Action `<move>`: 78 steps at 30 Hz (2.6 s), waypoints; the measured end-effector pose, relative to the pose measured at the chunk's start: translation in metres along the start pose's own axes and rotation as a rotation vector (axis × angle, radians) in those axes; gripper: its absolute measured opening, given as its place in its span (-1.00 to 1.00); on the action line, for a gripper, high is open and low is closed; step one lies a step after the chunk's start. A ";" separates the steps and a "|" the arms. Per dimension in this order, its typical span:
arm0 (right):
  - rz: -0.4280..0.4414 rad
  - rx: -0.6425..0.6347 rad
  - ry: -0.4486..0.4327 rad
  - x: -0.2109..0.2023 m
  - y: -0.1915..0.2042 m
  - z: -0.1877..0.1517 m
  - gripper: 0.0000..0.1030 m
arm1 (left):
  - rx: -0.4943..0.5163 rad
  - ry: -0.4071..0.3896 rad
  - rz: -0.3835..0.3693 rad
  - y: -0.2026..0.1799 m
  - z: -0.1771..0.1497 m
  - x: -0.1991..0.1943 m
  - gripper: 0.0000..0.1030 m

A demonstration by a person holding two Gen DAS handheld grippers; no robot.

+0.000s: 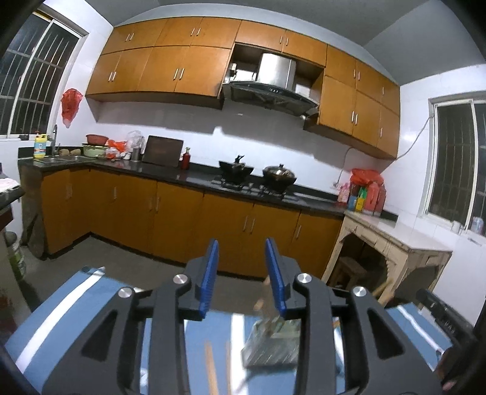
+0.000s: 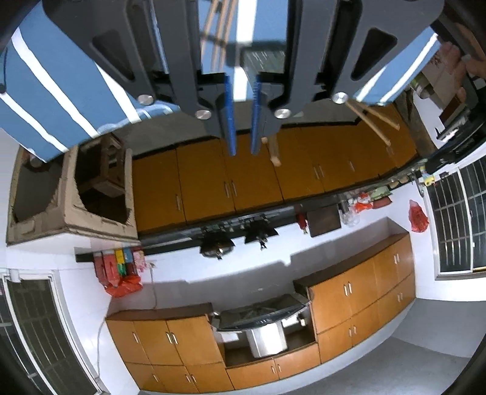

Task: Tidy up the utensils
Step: 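Lower the left tool onto a third chopstick and close it while the right tool grasps one too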

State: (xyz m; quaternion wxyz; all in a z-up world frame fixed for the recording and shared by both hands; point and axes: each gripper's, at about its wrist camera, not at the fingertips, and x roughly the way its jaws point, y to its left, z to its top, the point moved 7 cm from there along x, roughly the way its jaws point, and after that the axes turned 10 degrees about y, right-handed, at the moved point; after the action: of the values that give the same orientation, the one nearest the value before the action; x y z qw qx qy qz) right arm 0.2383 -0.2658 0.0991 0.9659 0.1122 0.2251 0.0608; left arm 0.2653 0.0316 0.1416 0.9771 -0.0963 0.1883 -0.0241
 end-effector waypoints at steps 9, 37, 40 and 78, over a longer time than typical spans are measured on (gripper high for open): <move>-0.066 0.068 0.266 0.039 -0.036 -0.097 -0.56 | 0.003 0.206 0.106 0.053 -0.102 0.010 -0.32; -0.245 0.086 0.546 0.095 -0.079 -0.181 -0.85 | -0.012 0.584 0.013 0.050 -0.223 0.062 -0.33; -0.243 0.085 0.545 0.093 -0.083 -0.181 -0.85 | 0.014 0.610 -0.001 0.043 -0.230 0.067 -0.35; -0.204 0.017 0.554 0.091 -0.069 -0.188 -0.84 | 0.155 0.686 0.071 0.037 -0.249 0.094 -0.61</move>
State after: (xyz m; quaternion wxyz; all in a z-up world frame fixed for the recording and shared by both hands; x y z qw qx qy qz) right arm 0.2398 -0.2815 -0.1199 0.8677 0.0762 0.4911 -0.0100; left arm 0.2601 0.0153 -0.1262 0.8616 -0.0017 0.5063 -0.0352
